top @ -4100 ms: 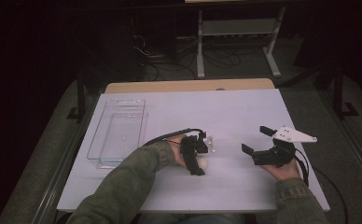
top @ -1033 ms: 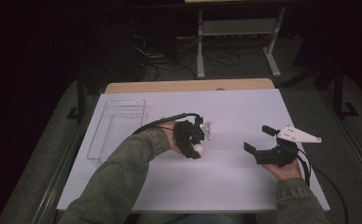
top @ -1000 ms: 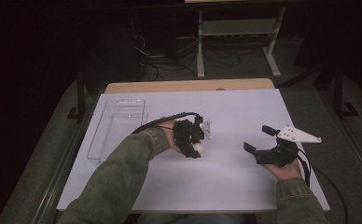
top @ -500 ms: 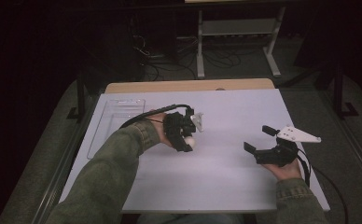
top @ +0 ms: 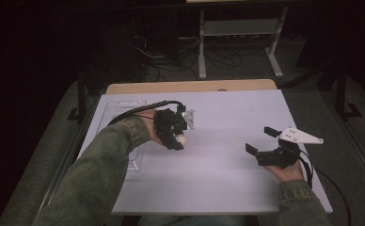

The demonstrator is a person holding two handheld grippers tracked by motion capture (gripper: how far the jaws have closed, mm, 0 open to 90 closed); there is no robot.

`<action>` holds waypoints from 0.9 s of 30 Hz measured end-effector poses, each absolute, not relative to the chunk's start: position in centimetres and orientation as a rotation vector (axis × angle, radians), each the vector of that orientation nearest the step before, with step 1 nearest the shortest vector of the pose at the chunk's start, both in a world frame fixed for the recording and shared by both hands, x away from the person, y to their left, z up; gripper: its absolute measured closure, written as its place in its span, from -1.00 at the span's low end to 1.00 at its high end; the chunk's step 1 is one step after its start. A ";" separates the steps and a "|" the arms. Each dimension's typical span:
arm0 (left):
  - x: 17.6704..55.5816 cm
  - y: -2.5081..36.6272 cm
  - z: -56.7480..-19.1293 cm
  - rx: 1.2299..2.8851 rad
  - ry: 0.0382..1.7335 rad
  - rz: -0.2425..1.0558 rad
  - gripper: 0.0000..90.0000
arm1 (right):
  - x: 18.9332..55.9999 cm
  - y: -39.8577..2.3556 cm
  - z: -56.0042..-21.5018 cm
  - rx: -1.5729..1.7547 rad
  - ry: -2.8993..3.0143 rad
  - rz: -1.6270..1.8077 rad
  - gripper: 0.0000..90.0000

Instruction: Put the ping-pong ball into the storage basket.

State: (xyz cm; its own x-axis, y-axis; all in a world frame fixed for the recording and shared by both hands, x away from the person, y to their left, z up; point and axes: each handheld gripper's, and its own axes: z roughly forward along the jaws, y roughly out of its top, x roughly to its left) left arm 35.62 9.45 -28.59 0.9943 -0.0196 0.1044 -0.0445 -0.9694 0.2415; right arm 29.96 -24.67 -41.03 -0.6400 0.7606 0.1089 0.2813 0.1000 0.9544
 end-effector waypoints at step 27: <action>35.6 12.2 -27.9 3.025 -0.018 0.143 0.13 | 29.8 -24.7 -40.9 1.015 1.963 1.563 -1.00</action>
